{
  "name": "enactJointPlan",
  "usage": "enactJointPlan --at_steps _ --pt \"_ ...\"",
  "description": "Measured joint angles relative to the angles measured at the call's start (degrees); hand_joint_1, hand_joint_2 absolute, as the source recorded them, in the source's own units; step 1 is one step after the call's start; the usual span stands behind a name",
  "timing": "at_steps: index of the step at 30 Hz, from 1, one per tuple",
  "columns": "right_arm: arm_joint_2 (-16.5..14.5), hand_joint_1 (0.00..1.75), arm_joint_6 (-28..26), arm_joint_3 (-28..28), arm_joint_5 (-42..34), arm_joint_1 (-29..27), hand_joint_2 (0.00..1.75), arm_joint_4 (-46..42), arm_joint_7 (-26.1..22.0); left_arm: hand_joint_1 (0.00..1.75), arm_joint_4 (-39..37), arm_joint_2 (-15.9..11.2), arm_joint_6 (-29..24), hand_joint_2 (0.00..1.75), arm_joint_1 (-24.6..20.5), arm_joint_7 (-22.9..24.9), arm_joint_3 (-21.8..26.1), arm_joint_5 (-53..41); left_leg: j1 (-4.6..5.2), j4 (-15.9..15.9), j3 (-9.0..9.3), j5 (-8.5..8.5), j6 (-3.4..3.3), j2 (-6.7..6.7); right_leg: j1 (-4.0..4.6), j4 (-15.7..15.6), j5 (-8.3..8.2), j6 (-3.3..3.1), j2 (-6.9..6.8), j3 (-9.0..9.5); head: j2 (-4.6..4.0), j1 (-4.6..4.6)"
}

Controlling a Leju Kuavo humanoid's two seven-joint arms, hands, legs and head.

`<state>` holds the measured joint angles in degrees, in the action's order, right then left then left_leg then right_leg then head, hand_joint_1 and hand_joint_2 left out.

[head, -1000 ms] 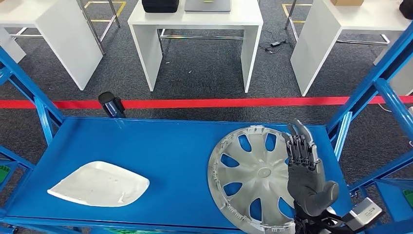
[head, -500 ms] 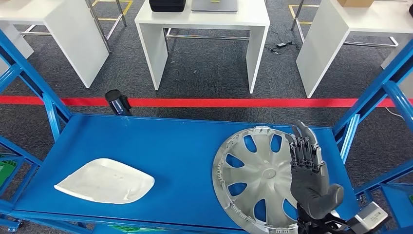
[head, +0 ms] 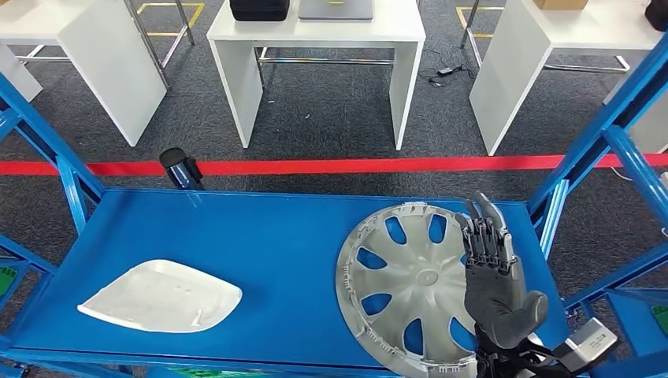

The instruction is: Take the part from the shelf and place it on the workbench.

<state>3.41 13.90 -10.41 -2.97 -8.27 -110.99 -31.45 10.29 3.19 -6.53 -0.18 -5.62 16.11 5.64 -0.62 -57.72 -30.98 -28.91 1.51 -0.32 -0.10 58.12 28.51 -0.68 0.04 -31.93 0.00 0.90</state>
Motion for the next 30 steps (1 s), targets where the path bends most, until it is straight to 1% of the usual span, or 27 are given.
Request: enactJointPlan --at_steps 2,3,4,5,6,7,8,9,10,11,12,13,14,16,17,18,19,20,22,23,24,25,26,27,28,29,30 --pt "0.0 0.00 0.0 0.0 0.0 0.0 0.00 0.0 0.0 0.00 0.0 0.0 0.0 0.00 0.0 0.0 0.0 0.0 0.05 0.1 -0.08 0.25 -0.90 0.00 -0.16 0.0 0.01 0.74 0.02 -0.04 0.00 -0.11" --pt "0.0 0.00 0.0 0.0 0.0 0.0 0.00 0.0 0.0 0.00 0.0 0.1 0.0 0.00 0.0 0.0 0.0 0.0 0.00 0.3 -0.02 0.40 -1.30 0.03 -0.24 0.7 0.52 1.09 0.02 -0.29 0.00 -0.20" --pt "0.0 0.00 0.0 0.0 0.0 0.1 0.00 0.0 0.0 0.00 0.0 0.1 0.0 0.00 0.0 0.0 0.0 0.0 -0.10 0.4 0.02 0.55 -1.63 0.06 -0.31 2.4 1.66 1.40 0.02 -1.04 0.00 -0.40" --pt "0.0 0.00 0.0 0.0 0.0 0.1 0.00 0.0 0.0 0.00 0.0 0.1 0.0 0.00 0.0 0.0 0.0 0.0 -0.17 0.5 0.03 0.63 -1.85 0.11 -0.39 5.4 3.38 1.65 0.02 -2.40 0.00 -0.63" --pt "0.0 0.00 0.0 0.0 0.0 0.1 0.00 0.0 0.0 0.00 0.0 0.1 0.0 0.00 0.0 0.0 0.0 0.0 -0.15 0.4 -0.07 0.64 -1.96 0.14 -0.42 9.3 5.40 1.84 0.02 -4.29 0.00 -0.86" --pt "0.0 0.00 0.0 0.0 0.0 0.1 0.00 0.0 0.0 0.00 0.0 0.1 0.0 0.00 0.0 0.0 0.0 0.0 -0.12 0.4 -0.17 0.63 -2.02 0.16 -0.47 13.3 7.05 1.98 0.02 -6.22 0.00 -1.01" --pt "0.0 0.00 0.0 0.0 0.0 0.0 0.00 0.0 0.0 0.00 0.0 0.1 0.0 0.00 0.1 0.0 0.0 0.0 -0.09 0.3 -0.23 0.62 -2.04 0.18 -0.49 16.0 7.80 2.04 0.02 -7.56 0.00 -1.07" --pt "0.0 0.00 0.0 0.0 0.0 -0.1 0.00 0.0 0.0 0.00 0.0 0.1 0.0 0.00 0.1 0.0 0.0 0.0 -0.08 0.3 -0.25 0.60 -2.04 0.17 -0.49 16.6 7.41 2.03 0.02 -7.90 0.00 -1.13" --pt "0.0 0.00 0.0 0.0 0.0 -0.1 0.00 0.0 0.0 0.00 0.0 0.1 0.0 0.00 0.1 0.0 0.0 0.0 -0.08 0.2 -0.22 0.58 -2.00 0.14 -0.49 14.8 5.90 1.93 0.02 -7.04 0.00 -1.19" --pt "0.0 0.00 0.0 0.0 0.0 -0.1 0.00 0.0 0.0 0.00 0.0 0.1 0.0 0.00 0.0 0.0 0.0 0.0 -0.08 0.2 -0.14 0.52 -1.92 0.10 -0.49 10.9 3.73 1.77 0.01 -5.11 0.00 -1.25" --pt "0.0 0.00 0.0 0.0 0.0 0.0 0.00 0.0 0.0 0.00 0.0 0.1 0.0 0.00 0.0 0.0 0.0 0.0 -0.04 0.1 -0.10 0.46 -1.79 0.06 -0.45 6.6 2.04 1.52 0.01 -3.01 0.00 -1.31" --pt "0.0 0.00 0.0 0.0 0.0 0.0 0.00 0.0 0.0 0.00 0.0 0.1 0.0 0.00 0.0 0.0 0.0 0.0 0.05 0.0 -0.11 0.38 -1.56 0.01 -0.34 3.1 0.79 1.22 0.01 -1.35 0.00 -1.34" --pt "0.0 0.00 0.0 0.0 0.0 0.0 0.00 0.0 0.0 0.00 0.0 0.1 0.0 0.00 0.0 0.0 0.0 0.0 0.13 -0.1 -0.15 0.34 -1.27 -0.01 -0.21 0.9 0.24 0.92 0.02 -0.39 0.00 -1.35" --pt "0.0 0.00 0.0 0.0 0.0 0.0 0.00 0.0 0.0 0.00 0.0 0.1 0.0 0.00 0.0 0.0 0.0 0.0 0.20 0.0 -0.23 0.43 -0.55 -0.03 0.07 0.3 0.18 0.28 0.10 -0.36 0.00 -1.32" --pt "0.0 0.00 0.0 0.0 0.0 0.0 0.00 0.0 0.0 0.00 0.0 0.1 0.0 0.00 0.0 0.0 0.0 0.0 0.12 0.0 -0.28 0.41 -0.20 -0.02 -0.02 0.1 0.03 -0.11 0.10 -0.38 0.00 -1.29" --pt "0.0 0.00 0.0 0.0 0.0 0.0 0.00 0.0 0.0 0.00 0.0 0.1 0.0 0.00 0.0 0.0 0.0 0.0 0.07 -0.4 -0.47 0.06 0.15 0.00 -0.12 0.0 -0.11 -0.52 0.08 -0.35 0.00 -1.24" --pt "0.0 0.00 0.0 0.0 0.0 0.0 0.00 0.0 0.0 0.00 0.0 0.1 0.0 0.00 0.0 0.0 0.0 0.0 0.02 -1.8 -1.08 -0.89 0.46 0.02 -0.26 -0.2 -0.26 -0.90 0.03 -0.31 0.00 -1.06" --pt "0.0 0.00 0.0 0.0 0.0 0.0 0.00 0.0 0.0 0.00 0.0 0.1 0.0 0.00 0.0 0.0 0.0 0.0 -0.04 -4.4 -2.23 -2.45 0.71 0.03 -0.37 -0.3 -0.35 -1.17 -0.03 -0.28 0.00 -0.85" --pt "0.0 0.00 0.0 0.0 0.0 0.0 0.00 0.0 0.0 0.00 0.0 0.1 0.0 0.00 0.0 0.0 0.0 0.0 -0.09 -12.0 -5.70 -6.23 1.09 0.04 -0.32 -0.3 -0.34 -1.40 -0.11 -0.35 0.00 -0.44" --pt "0.0 0.00 0.0 0.0 0.0 0.0 0.00 0.0 0.0 0.00 0.0 0.1 0.0 0.00 0.1 0.0 0.0 0.0 -0.11 -15.1 -7.15 -7.28 1.20 0.03 -0.29 -0.3 -0.34 -1.43 -0.12 -0.36 0.00 -0.36" --pt "0.0 0.00 0.0 0.0 0.0 -0.1 0.00 0.0 0.0 0.00 0.0 0.1 0.0 0.00 0.1 0.0 0.0 0.0 -0.11 -16.4 -7.73 -7.21 1.25 0.03 -0.28 -0.3 -0.34 -1.44 -0.12 -0.35 0.00 -0.29" --pt "0.0 0.00 -0.1 0.0 0.0 -0.1 0.00 0.0 0.1 0.00 0.0 0.1 0.0 0.00 0.1 -0.1 0.0 0.0 -0.11 -15.3 -7.19 -6.01 1.22 0.04 -0.29 -0.3 -0.34 -1.42 -0.10 -0.30 0.00 -0.21" --pt "0.0 0.00 -0.6 0.0 0.1 -0.3 0.00 0.0 0.9 0.00 0.0 0.1 0.4 0.00 0.1 -0.5 0.0 -0.2 -0.12 -12.0 -5.57 -4.00 1.13 0.04 -0.30 -0.2 -0.32 -1.37 -0.06 -0.21 0.00 -0.13" --pt "0.2 0.00 -1.8 0.1 0.0 -0.9 0.00 0.0 2.8 0.00 0.0 0.1 1.0 0.00 0.1 -1.4 0.0 -0.4 -0.11 -7.6 -3.45 -2.06 0.95 0.04 -0.30 -0.2 -0.26 -1.23 -0.07 -0.09 0.00 0.01" --pt "0.5 0.00 -3.5 0.3 -0.5 -2.0 0.00 0.0 6.7 0.00 0.0 0.3 1.7 0.00 0.1 -2.8 -0.1 -0.7 -0.04 -3.9 -1.55 -0.67 0.66 0.02 -0.18 -0.1 -0.19 -0.99 -0.10 0.00 0.00 0.17" --pt "1.1 0.00 -5.1 0.5 -1.4 -3.7 0.00 0.0 12.0 0.00 0.0 0.7 2.3 0.00 0.1 -4.3 -0.1 -1.0 0.03 -1.3 -0.31 0.09 0.32 -0.06 -0.06 0.0 -0.14 -0.68 -0.19 0.06 0.00 0.24" --pt "1.9 0.00 -6.3 0.7 -2.3 -5.6 0.00 0.1 17.5 0.00 0.0 1.0 2.6 0.00 0.1 -5.6 -0.1 -1.0 0.15 -0.2 0.17 0.26 -0.07 -0.14 0.04 0.0 -0.14 -0.31 -0.32 0.06 0.00 0.22"
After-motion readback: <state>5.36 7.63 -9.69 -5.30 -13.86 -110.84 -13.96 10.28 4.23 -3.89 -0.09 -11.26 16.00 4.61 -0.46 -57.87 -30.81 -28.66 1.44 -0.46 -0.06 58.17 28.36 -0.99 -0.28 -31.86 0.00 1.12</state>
